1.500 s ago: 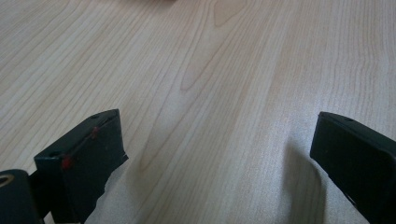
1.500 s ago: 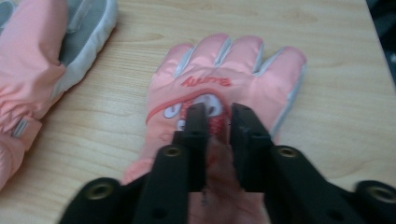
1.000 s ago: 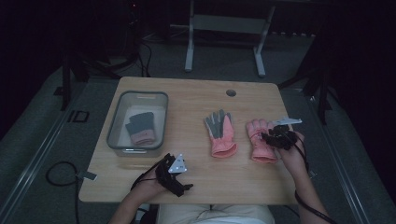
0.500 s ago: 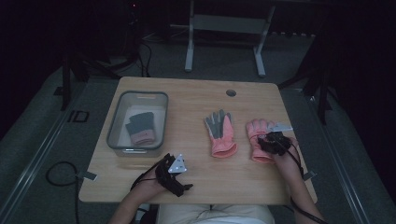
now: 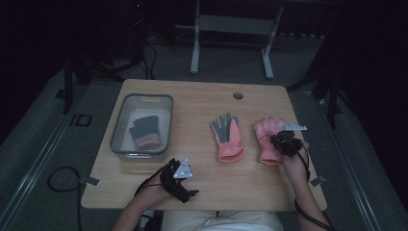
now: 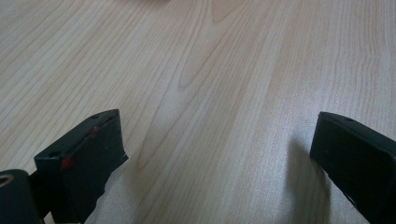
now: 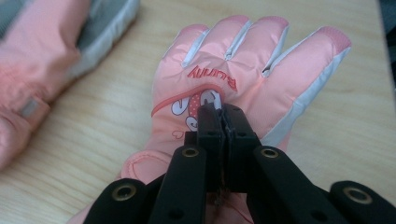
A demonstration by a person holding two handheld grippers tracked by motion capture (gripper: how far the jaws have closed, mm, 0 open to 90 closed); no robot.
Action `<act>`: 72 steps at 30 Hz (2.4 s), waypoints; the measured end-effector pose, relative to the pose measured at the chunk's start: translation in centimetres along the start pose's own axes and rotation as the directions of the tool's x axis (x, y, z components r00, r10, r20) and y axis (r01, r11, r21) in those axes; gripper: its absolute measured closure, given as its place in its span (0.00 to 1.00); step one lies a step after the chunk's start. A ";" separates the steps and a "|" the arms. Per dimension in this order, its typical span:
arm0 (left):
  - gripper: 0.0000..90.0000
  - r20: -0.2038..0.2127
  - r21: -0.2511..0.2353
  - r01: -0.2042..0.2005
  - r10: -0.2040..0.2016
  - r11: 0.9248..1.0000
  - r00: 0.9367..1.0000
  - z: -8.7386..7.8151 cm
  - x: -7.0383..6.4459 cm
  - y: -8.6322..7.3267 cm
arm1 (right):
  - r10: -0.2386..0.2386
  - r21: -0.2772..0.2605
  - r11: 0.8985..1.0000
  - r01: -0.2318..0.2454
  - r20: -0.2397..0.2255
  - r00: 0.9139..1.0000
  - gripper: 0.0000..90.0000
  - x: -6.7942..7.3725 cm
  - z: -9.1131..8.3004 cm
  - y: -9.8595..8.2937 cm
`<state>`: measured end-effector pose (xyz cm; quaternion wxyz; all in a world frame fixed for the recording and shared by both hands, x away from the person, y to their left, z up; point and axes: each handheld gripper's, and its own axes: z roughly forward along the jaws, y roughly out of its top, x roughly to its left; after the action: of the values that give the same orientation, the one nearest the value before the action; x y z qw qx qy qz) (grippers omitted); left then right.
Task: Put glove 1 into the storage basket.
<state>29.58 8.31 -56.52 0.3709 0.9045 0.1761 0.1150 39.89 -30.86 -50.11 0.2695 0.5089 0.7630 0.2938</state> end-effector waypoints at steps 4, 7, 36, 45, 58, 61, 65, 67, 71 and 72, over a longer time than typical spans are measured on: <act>0.03 -0.001 -0.002 0.000 0.000 1.000 1.000 0.0 0.0 0.0 | 0.011 -0.044 0.999 -0.011 -0.002 1.000 0.97 0.2 -1.7 1.8; 0.03 -0.001 -0.003 0.001 -0.001 1.000 1.000 0.0 0.0 0.0 | 0.014 -0.081 0.997 -0.014 -0.005 1.000 0.97 0.8 -3.1 3.3; 0.03 -0.001 -0.005 -0.010 0.010 1.000 1.000 -0.1 0.0 0.0 | -0.074 -0.216 0.976 0.039 -0.153 0.986 0.97 12.5 -4.3 10.1; 0.03 0.000 -0.005 -0.007 0.007 1.000 1.000 0.0 -0.1 0.0 | -0.026 -0.144 0.990 0.008 -0.126 0.992 0.97 12.8 -1.4 7.9; 0.03 0.000 0.004 -0.010 0.010 1.000 1.000 0.0 -0.1 0.0 | -0.022 -0.050 0.999 0.017 -0.098 0.995 0.96 13.2 2.7 5.6; 0.03 0.001 0.003 -0.006 0.006 1.000 1.000 0.0 -0.1 0.0 | -0.035 -0.047 0.998 0.031 -0.099 0.994 0.95 13.3 3.2 5.3; 0.03 0.003 -0.004 -0.002 0.002 1.000 1.000 0.0 -0.1 0.0 | -0.040 -0.057 0.998 0.034 -0.117 0.992 0.86 13.2 2.7 5.6; 0.03 0.000 -0.001 0.002 -0.002 1.000 1.000 0.0 -0.1 0.0 | -0.058 -0.084 0.995 0.048 -0.126 0.990 0.83 13.2 2.2 5.8; 0.03 -0.002 0.005 0.008 -0.008 1.000 1.000 0.1 0.0 0.0 | -0.079 -0.116 0.991 0.063 -0.138 0.987 0.76 13.1 1.1 6.1; 0.03 0.001 -0.003 0.018 -0.018 1.000 1.000 0.1 0.0 0.0 | -0.081 -0.126 0.990 0.063 -0.143 0.986 0.75 13.0 0.7 6.2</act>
<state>29.57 8.25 -56.56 0.3732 0.9025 0.1840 0.1113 39.86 -16.64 -47.55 0.2529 0.4405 0.7795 0.3666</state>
